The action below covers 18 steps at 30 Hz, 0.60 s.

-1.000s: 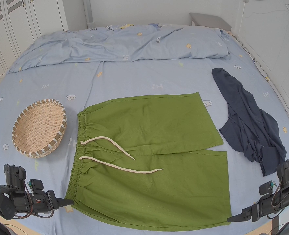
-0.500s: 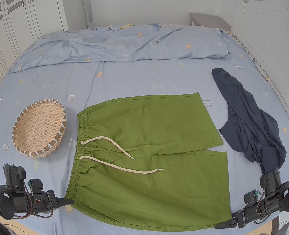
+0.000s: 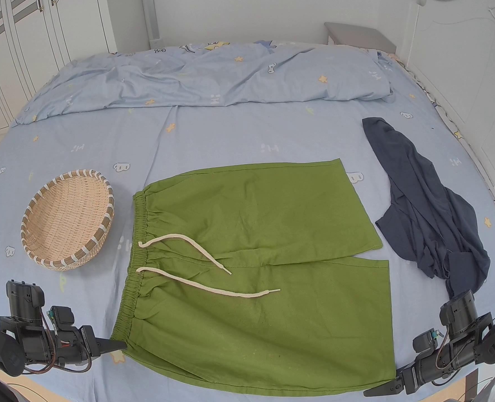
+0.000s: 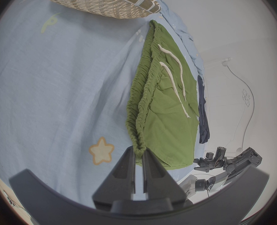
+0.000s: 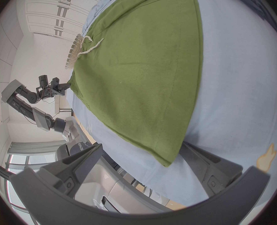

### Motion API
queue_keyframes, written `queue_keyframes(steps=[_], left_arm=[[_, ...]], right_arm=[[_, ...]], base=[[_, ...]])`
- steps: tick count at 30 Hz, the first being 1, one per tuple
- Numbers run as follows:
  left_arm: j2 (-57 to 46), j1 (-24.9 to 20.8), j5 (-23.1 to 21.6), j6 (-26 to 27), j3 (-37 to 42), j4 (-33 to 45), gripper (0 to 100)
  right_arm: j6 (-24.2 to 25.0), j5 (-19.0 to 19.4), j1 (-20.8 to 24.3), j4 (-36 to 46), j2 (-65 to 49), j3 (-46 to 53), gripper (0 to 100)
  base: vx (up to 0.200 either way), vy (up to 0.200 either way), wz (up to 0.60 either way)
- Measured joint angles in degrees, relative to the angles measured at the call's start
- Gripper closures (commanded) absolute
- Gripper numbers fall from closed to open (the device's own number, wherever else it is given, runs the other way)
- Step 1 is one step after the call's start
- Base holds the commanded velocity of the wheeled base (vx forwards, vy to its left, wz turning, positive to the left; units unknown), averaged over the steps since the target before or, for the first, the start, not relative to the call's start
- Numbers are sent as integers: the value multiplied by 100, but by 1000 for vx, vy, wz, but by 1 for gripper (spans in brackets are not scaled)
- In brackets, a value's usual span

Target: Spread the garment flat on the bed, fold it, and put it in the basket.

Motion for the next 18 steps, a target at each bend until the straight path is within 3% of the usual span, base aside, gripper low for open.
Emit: queue_keyframes(steps=[4, 5, 18], left_arm=[[-2, 0, 0, 0, 0, 0, 100], [-2, 0, 0, 0, 0, 0, 100], [0, 17, 0, 2, 0, 2, 100]], right_arm=[[4, 27, -2, -69, 16, -2, 0], [4, 28, -11, -74, 17, -2, 100], [0, 24, -206, 278, -116, -7, 100]], base=[[0, 0, 0], [0, 0, 0], [0, 0, 0]])
